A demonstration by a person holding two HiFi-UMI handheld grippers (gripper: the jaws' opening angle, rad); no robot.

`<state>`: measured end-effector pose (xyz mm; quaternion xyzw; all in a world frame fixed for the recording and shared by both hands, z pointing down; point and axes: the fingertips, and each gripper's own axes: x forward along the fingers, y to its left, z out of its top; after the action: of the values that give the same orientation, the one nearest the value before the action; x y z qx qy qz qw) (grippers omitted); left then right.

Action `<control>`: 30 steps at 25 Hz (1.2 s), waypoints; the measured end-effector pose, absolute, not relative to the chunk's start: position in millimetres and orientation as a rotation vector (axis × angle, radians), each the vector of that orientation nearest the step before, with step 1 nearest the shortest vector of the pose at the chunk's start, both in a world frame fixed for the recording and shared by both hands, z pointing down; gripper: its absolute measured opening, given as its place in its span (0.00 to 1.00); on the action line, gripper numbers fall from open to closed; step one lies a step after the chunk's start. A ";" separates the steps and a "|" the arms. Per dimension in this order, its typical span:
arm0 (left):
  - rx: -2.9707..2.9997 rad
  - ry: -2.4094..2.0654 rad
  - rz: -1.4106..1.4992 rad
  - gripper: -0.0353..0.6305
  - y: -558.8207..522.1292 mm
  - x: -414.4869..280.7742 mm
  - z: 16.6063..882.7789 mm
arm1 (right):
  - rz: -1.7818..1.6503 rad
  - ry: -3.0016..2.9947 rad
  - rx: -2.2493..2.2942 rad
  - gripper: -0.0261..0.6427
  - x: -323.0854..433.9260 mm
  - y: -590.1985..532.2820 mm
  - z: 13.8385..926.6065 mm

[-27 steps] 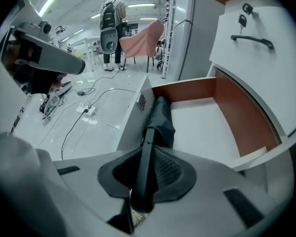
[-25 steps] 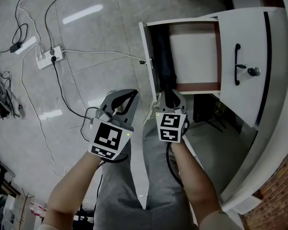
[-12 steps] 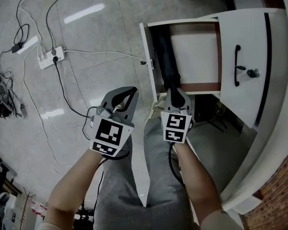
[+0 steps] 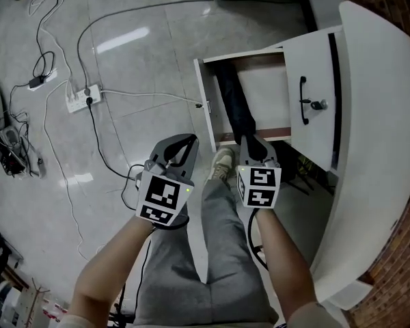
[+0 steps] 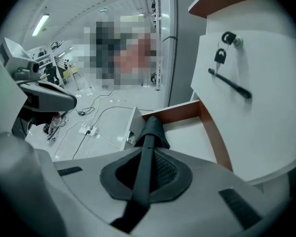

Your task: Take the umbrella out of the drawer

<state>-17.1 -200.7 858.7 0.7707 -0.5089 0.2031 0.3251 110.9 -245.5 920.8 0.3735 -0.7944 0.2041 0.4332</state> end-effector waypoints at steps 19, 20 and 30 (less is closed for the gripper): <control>2.188 -1.525 0.435 0.06 -248.0 -62.5 545.1 | 0.318 -2.298 1.069 0.06 59.3 -289.3 526.1; 2.201 -1.542 0.424 0.06 -251.1 -63.8 525.3 | 0.294 -2.322 1.077 0.06 56.1 -293.6 502.1; 2.331 -1.715 0.327 0.06 -282.4 -74.8 337.6 | 0.120 -2.531 1.196 0.06 47.4 -317.6 286.8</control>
<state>-74.8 -282.4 337.6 0.7950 -0.5851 0.1115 0.1145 47.4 -317.6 286.8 0.4207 -0.8903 0.0423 0.1691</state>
